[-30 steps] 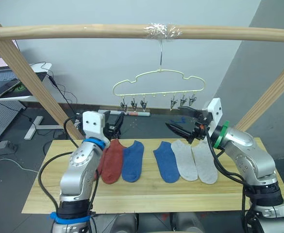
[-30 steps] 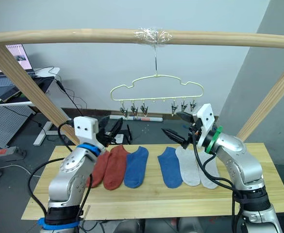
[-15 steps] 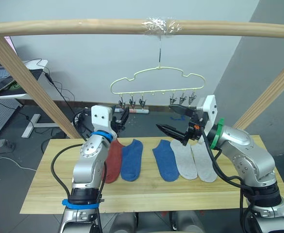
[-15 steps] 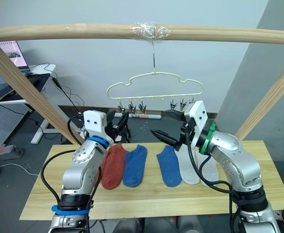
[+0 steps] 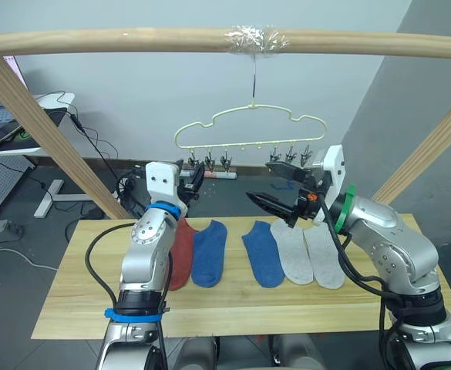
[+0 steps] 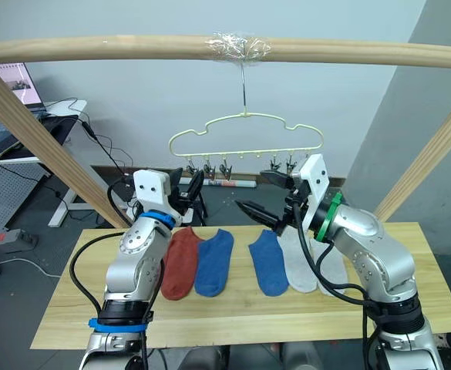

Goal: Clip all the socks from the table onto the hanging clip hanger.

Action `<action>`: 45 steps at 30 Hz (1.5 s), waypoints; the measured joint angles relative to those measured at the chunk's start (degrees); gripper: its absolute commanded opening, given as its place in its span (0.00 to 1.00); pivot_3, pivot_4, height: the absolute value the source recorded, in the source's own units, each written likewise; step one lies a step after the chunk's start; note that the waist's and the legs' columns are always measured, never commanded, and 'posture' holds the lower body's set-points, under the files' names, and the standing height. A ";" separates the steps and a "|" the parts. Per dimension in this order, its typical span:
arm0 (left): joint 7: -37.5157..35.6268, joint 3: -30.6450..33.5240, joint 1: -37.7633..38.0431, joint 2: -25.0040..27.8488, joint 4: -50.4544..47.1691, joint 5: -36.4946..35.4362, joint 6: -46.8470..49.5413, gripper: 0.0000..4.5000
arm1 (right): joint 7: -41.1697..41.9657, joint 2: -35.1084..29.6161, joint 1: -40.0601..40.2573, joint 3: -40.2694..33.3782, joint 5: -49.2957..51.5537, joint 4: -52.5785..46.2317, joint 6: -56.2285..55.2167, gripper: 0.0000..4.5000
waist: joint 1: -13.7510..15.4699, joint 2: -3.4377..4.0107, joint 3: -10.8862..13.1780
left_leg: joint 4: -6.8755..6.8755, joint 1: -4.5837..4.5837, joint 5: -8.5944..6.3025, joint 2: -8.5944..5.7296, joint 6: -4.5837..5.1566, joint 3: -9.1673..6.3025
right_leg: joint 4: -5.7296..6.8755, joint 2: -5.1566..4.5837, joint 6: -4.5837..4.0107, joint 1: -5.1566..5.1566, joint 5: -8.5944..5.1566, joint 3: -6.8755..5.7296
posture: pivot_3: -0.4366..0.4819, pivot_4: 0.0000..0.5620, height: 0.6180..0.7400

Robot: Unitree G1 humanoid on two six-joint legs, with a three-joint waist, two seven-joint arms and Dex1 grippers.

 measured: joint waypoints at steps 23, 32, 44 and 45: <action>-1.52 -0.01 -0.65 0.02 1.46 -0.10 -1.93 0.08 | -1.40 0.56 0.03 -0.44 1.02 -0.88 1.07 1.00 | -0.35 -0.05 0.76 | 0.00 -0.06 0.00 0.00 0.00 -0.01 | -0.02 0.00 0.02 -0.03 -0.01 -0.01 | 0.36 0.35 1.00; -1.44 -0.01 -0.65 1.34 1.43 0.57 -1.92 0.08 | -1.39 0.52 1.02 -0.43 0.94 -0.88 1.06 1.00 | -0.34 -0.04 0.83 | 0.00 -0.09 0.00 0.00 0.00 -0.02 | -0.02 -0.01 0.02 -0.06 -0.01 -0.01 | 0.37 0.35 1.00; -0.95 -0.65 -0.53 1.66 1.43 2.48 -2.00 0.55 | -1.40 0.73 0.11 -0.44 0.90 -0.87 0.94 1.00 | -0.33 -0.05 0.87 | 0.00 -0.10 0.00 0.00 0.00 -0.03 | -0.03 -0.01 0.02 -0.06 -0.01 -0.03 | 0.37 0.34 1.00; -0.95 -0.64 -0.53 1.59 1.43 2.47 -2.00 0.55 | -1.40 0.74 0.05 -0.44 0.90 -0.87 0.94 1.00 | -0.33 -0.05 0.87 | 0.00 -0.10 0.00 0.00 0.00 -0.03 | -0.03 -0.01 0.02 -0.06 -0.01 -0.03 | 0.37 0.34 1.00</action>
